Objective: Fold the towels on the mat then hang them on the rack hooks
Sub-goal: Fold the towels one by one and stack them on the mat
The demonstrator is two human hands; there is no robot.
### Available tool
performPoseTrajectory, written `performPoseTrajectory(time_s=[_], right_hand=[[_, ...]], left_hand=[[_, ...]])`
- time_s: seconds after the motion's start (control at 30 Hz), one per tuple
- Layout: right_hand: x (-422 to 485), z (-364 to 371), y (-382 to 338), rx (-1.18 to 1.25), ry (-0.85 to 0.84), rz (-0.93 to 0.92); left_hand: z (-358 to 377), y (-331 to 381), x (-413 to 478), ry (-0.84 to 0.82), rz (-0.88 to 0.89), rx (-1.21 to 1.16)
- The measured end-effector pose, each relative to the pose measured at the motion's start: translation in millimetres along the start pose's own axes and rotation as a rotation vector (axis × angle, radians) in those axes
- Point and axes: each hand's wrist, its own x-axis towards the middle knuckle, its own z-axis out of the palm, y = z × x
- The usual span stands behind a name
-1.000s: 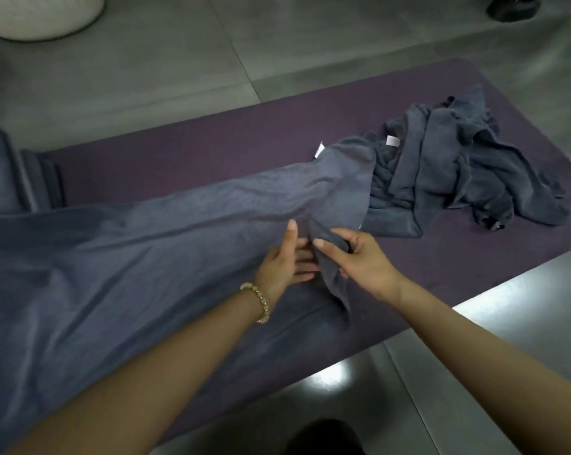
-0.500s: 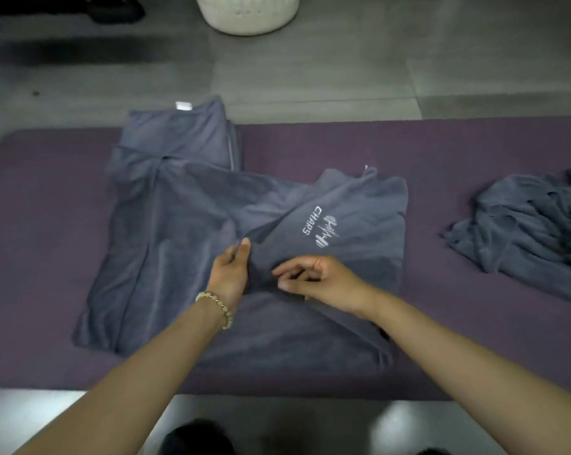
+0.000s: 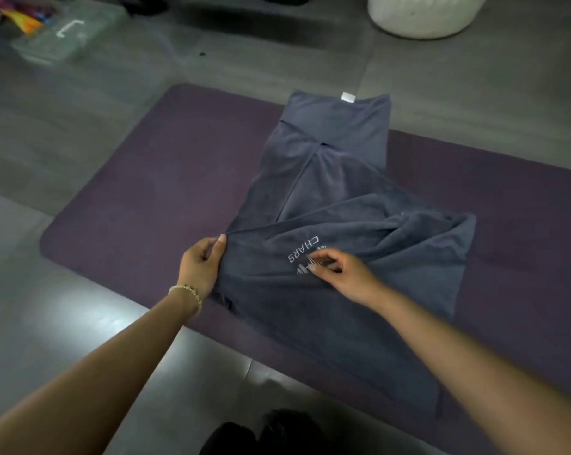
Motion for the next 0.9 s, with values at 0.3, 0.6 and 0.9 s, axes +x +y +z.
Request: performPoseTrajectory(time_s=[0.3, 0.6, 0.9], right_hand=[[40.0, 70.7, -29.9, -0.274, -0.180, -0.081], [47.8, 113.6, -36.6, -0.326, -0.217, -0.088], [53.7, 83.8, -82.8, -0.097, -0.167, -0.313]], left_hand=[[-20.0, -69.5, 16.1, 0.088, -0.265, -0.024], [-22.9, -92.0, 21.4, -0.025, -0.257, 0.146], [6.7, -16.0, -0.9, -0.118, -0.183, -0.644]])
